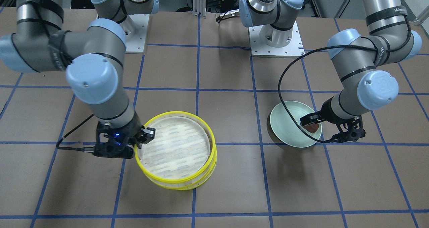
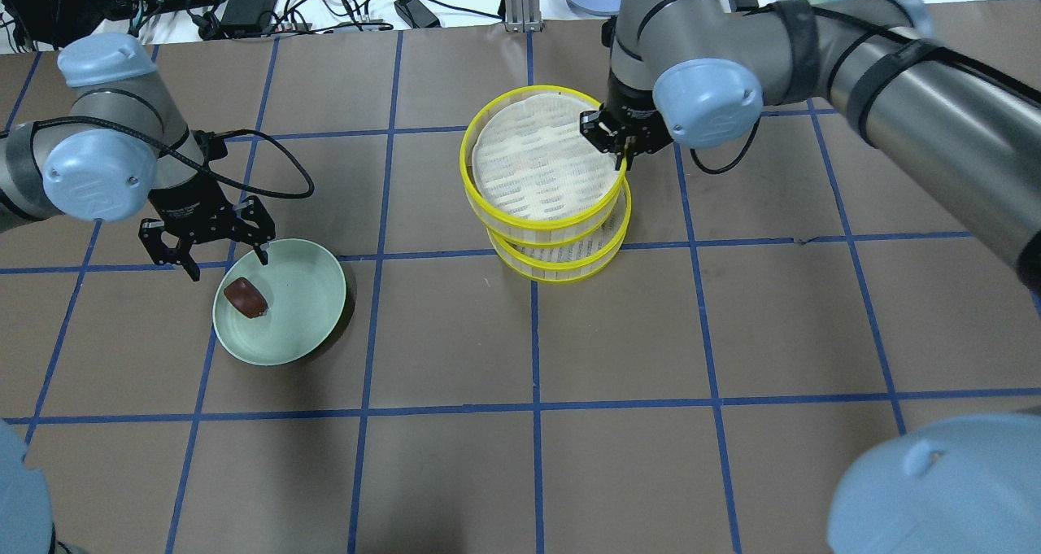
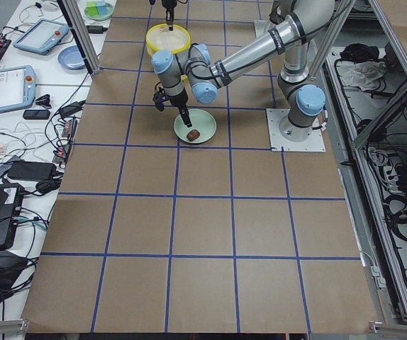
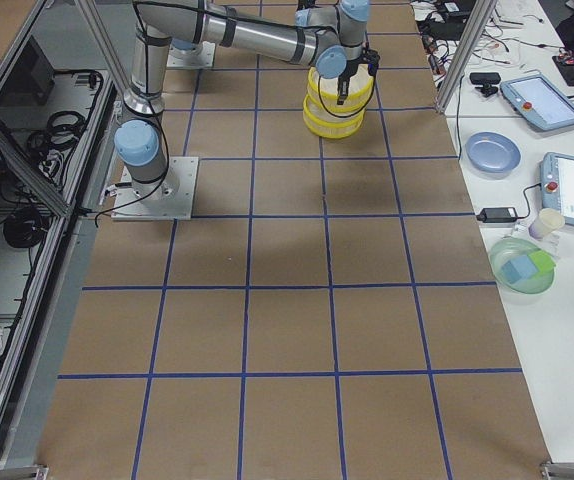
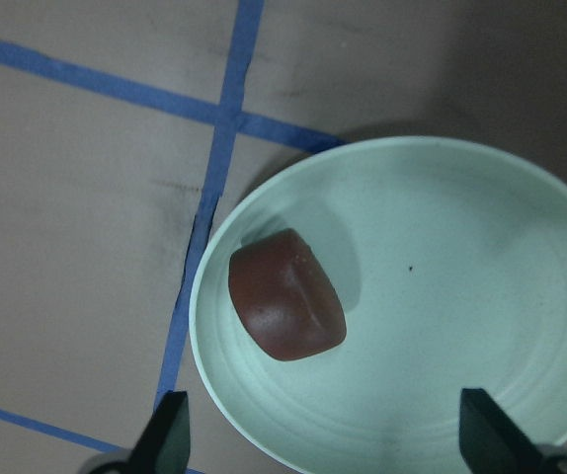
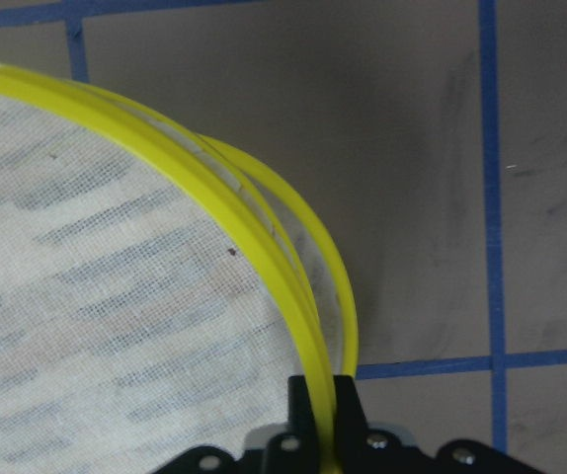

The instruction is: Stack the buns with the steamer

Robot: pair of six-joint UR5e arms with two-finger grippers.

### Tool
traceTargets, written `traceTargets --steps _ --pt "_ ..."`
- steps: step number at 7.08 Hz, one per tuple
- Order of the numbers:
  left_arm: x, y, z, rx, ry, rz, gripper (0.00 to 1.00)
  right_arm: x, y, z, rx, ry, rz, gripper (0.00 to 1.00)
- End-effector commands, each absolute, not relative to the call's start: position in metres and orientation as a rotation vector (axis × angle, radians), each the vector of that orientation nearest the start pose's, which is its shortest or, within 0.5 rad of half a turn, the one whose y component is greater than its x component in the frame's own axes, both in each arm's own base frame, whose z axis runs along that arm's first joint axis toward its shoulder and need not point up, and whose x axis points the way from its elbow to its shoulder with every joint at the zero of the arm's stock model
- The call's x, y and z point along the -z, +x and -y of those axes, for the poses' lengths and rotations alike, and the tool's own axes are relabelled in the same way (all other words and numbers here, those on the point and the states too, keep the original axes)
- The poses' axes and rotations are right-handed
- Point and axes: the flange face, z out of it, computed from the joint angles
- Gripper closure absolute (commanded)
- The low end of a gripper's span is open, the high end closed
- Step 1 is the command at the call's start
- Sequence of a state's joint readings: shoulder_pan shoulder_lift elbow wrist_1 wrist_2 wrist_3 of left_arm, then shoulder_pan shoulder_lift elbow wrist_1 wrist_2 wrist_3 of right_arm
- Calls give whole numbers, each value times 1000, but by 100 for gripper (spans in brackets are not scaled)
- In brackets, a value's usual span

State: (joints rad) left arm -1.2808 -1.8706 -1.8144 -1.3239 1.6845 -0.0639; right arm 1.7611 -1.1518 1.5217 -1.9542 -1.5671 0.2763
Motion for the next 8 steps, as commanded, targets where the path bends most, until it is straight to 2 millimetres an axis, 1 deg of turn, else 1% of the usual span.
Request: traceTargets --steps 1,2,3,4,5,6,7,8 --pt "-205 38 538 -582 -595 -2946 10 -293 263 599 5 168 -3182 100" --pt "-195 38 540 -603 -592 -2942 10 -294 256 602 20 162 -3213 100" --pt "-189 39 541 -614 -591 -2941 10 -294 242 607 23 170 -3233 100" --pt "-186 40 544 -619 -590 -2939 18 -294 222 614 7 187 -3229 100" --pt "-184 41 547 -621 -587 -2938 47 -290 222 612 -7 201 -3223 100" --pt "-183 42 548 -612 -592 -2938 92 -286 222 610 -21 203 -3217 100" --pt "-184 42 548 -603 -596 -2940 100 -287 222 609 -24 208 -3215 100" --pt "-185 42 549 -598 -602 -2940 100 -288 224 608 -30 207 -3199 100"
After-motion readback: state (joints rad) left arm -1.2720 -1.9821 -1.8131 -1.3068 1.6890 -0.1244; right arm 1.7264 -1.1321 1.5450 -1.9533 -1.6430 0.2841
